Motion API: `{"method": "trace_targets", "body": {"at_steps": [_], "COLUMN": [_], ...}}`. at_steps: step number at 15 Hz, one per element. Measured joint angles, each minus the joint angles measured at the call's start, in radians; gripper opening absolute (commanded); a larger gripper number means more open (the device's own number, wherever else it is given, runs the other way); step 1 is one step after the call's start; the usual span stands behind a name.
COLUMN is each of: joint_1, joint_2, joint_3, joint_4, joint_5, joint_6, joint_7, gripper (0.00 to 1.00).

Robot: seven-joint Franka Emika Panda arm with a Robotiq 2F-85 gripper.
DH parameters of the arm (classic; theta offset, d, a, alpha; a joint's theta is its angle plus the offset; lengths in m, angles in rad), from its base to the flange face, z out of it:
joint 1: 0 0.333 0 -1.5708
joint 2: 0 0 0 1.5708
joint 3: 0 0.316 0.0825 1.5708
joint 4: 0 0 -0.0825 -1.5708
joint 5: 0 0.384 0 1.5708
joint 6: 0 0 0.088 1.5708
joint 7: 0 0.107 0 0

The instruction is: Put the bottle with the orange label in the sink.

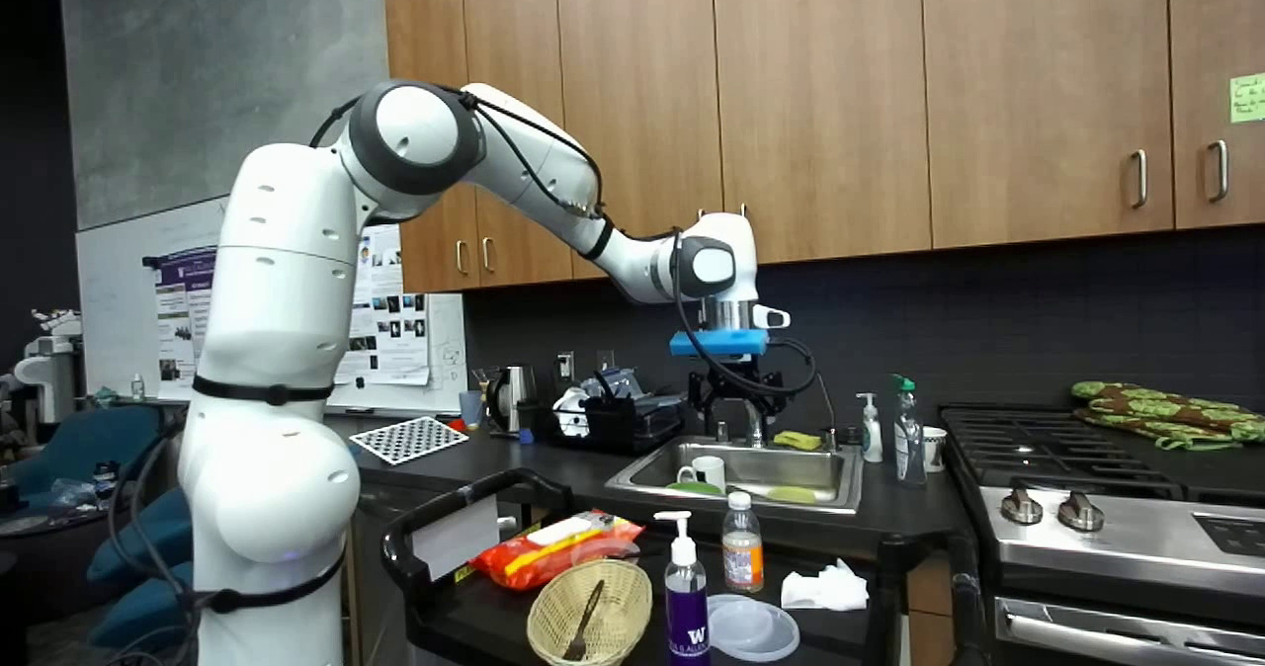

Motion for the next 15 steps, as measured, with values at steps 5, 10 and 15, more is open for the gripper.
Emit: {"method": "trace_targets", "body": {"at_steps": [5, 10, 15], "joint_1": [-0.029, -0.046, -0.071], "joint_2": [0.065, 0.120, 0.182], "joint_3": [0.024, 0.048, 0.062], "joint_4": [0.004, 0.028, 0.078], "joint_5": [0.008, 0.014, 0.014], "joint_6": [0.001, 0.018, 0.045], "joint_7": [-0.026, -0.036, -0.043], "gripper": [1.00, 1.00, 1.00]}}
